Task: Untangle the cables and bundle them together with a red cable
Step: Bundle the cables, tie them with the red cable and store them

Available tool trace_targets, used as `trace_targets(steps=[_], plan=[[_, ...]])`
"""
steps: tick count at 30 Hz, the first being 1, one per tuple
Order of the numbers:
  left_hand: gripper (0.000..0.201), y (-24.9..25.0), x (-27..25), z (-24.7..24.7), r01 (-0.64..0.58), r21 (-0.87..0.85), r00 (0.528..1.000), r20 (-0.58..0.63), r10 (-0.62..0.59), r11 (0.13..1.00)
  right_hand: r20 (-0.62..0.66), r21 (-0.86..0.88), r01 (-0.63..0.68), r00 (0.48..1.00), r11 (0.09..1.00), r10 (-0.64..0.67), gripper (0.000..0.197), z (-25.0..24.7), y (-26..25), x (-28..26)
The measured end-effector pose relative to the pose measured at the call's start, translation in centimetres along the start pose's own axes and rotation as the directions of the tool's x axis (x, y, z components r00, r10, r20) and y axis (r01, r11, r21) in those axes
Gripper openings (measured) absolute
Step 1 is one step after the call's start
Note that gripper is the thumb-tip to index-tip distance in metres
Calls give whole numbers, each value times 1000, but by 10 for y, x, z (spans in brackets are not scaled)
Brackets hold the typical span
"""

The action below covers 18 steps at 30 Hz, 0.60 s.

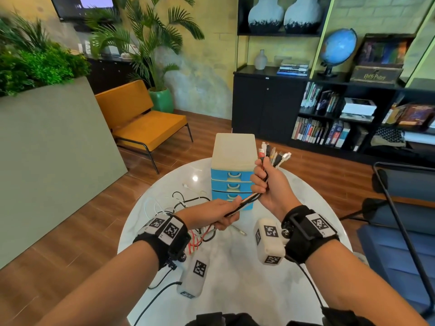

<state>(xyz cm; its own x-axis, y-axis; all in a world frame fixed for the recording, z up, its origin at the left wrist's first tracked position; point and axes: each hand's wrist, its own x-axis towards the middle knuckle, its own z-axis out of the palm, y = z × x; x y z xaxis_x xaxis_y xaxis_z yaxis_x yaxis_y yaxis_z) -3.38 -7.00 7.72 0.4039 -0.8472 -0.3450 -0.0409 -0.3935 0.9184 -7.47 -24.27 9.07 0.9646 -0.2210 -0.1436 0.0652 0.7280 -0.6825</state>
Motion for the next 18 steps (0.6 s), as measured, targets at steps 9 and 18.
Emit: trace_targets(steps=[9,18], plan=[[50,-1,0,1,-33,117,999,12,32,993,-23,123,69,997,990,-67,32,0,-6,5],[46,-4,-10,-17,14,170,997,-79,-1,985,-35,-127,-135,991,983,131,32,1,-13,-1]])
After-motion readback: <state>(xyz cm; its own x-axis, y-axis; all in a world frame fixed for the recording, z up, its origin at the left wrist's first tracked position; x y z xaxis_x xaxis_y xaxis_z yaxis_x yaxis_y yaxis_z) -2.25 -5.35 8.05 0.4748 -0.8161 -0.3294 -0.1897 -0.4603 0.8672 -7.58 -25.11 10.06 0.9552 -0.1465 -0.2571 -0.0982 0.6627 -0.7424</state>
